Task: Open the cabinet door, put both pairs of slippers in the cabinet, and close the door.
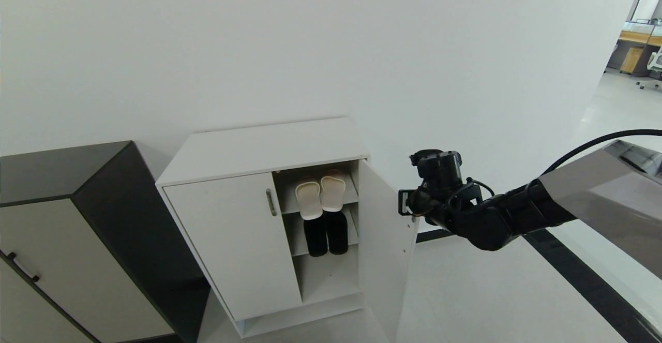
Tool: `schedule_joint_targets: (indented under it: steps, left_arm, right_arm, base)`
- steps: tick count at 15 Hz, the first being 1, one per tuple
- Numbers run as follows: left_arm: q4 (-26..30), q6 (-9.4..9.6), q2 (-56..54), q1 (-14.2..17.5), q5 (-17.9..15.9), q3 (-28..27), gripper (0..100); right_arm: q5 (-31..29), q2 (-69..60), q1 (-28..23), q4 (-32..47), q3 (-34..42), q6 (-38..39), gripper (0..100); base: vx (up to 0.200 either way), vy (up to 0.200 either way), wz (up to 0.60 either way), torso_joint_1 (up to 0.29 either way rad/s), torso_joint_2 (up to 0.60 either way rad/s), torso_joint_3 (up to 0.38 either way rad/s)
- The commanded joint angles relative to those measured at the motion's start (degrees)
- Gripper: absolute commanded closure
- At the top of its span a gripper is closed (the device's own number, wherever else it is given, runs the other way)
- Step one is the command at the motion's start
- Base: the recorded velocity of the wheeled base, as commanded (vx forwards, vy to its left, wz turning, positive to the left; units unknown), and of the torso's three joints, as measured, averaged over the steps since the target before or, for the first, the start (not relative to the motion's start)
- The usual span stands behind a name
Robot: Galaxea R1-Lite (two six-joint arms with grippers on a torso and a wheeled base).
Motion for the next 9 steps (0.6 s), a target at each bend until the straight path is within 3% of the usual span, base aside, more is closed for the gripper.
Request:
schedule_joint_targets:
  steps: [1, 6, 9]
  left_arm:
    - [0.0, -0.01, 0.1, 0.0, 0.0, 0.0, 100]
    - [0.0, -0.01, 0.1, 0.0, 0.0, 0.0, 100]
    - [0.0, -0.01, 0.1, 0.0, 0.0, 0.0, 100]
  right_arm:
    - [0.0, -4.4, 2.6, -0.9, 3.0, 0.1, 100]
    - [1.3, -2.9, 3.2, -16.2, 11.0, -7.5, 100]
    - [2.9, -2.6, 3.2, -18.3, 12.6, -8.4, 100]
  base:
    - [0.0, 0.0, 0.0, 0.0, 0.0, 0.0]
    - [0.0, 0.0, 0.0, 0.0, 0.0, 0.0]
    - [0.0, 0.0, 0.0, 0.0, 0.0, 0.0]
